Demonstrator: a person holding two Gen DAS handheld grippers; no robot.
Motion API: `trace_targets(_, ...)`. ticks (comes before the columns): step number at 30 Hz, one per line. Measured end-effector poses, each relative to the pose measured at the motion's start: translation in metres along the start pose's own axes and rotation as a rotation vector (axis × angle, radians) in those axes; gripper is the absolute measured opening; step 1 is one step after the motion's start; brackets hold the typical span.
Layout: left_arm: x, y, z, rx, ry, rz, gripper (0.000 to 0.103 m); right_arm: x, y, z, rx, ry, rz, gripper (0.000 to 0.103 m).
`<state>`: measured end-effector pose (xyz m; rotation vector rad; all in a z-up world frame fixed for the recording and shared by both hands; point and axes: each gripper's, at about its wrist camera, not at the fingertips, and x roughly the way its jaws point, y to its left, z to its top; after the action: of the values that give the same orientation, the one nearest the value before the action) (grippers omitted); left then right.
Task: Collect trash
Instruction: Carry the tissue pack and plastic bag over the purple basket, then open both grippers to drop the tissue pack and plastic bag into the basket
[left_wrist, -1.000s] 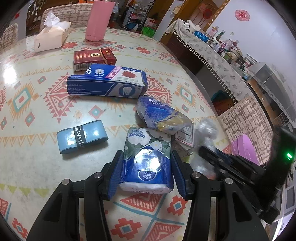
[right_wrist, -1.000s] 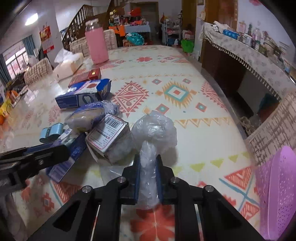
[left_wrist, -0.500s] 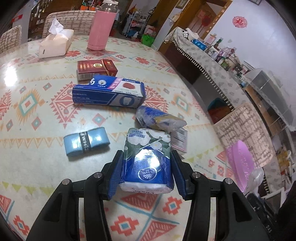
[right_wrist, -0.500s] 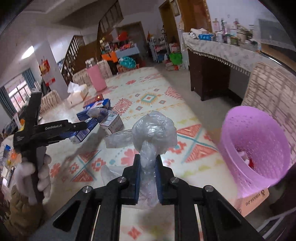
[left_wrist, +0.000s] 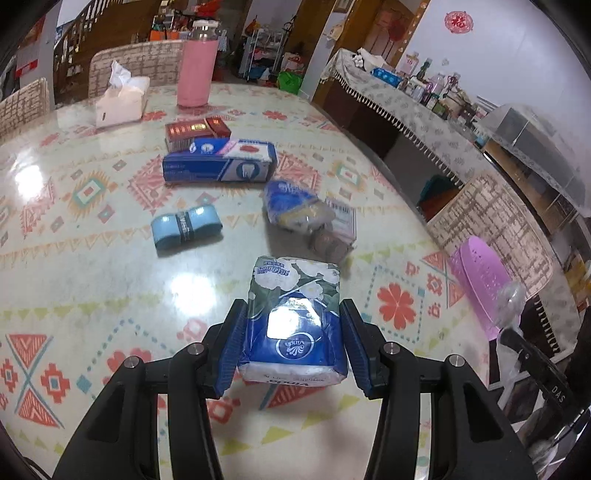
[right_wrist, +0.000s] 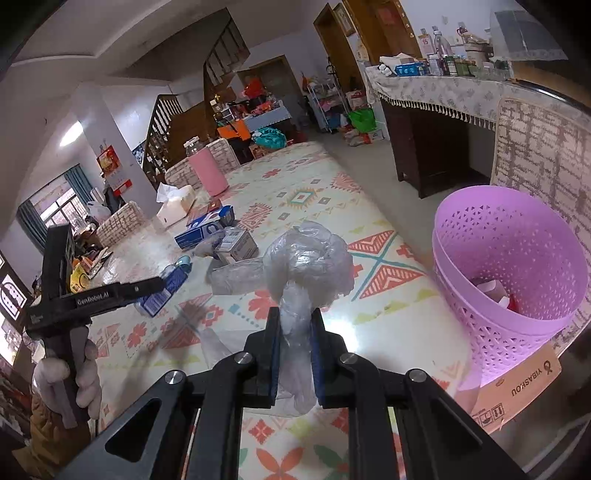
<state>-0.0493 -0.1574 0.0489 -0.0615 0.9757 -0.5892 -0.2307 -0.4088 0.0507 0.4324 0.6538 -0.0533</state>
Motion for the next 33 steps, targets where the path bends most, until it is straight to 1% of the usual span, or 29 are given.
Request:
trace_targets(3,-0.002,-0.010,-0.002,-0.001,0.010,-0.018,0.049,-0.003,-0.008,-0.002,0.014,-0.006,-0.004,0.016)
trace_targets(8,-0.011,-0.050,0.000,0.083,-0.004,-0.053,0.049,-0.016,-0.031,0.000,0.057,-0.036,-0.015,0.016)
trace_targets(12,-0.010,-0.092,0.006,0.168,0.004,-0.096,0.049,-0.028,-0.051,0.004,0.090,-0.068,-0.036,0.016)
trace_targets(16,-0.001,-0.136,0.015,0.226,0.018,-0.145,0.049,-0.040,-0.074,0.011,0.117,-0.095,-0.063,0.016)
trace_targets(20,0.016,-0.186,0.023,0.299,0.039,-0.196,0.049,-0.051,-0.103,0.019,0.153,-0.116,-0.100,0.016)
trace_targets(23,0.036,-0.218,0.025,0.335,0.067,-0.217,0.049,-0.059,-0.122,0.024,0.176,-0.130,-0.124,0.016)
trace_targets(30,0.088,-0.272,0.034,0.347,0.164,-0.278,0.049,-0.068,-0.163,0.028,0.219,-0.137,-0.159,0.017)
trace_targets(33,0.103,-0.292,0.037,0.349,0.192,-0.315,0.049,-0.069,-0.177,0.029,0.234,-0.135,-0.173,0.017)
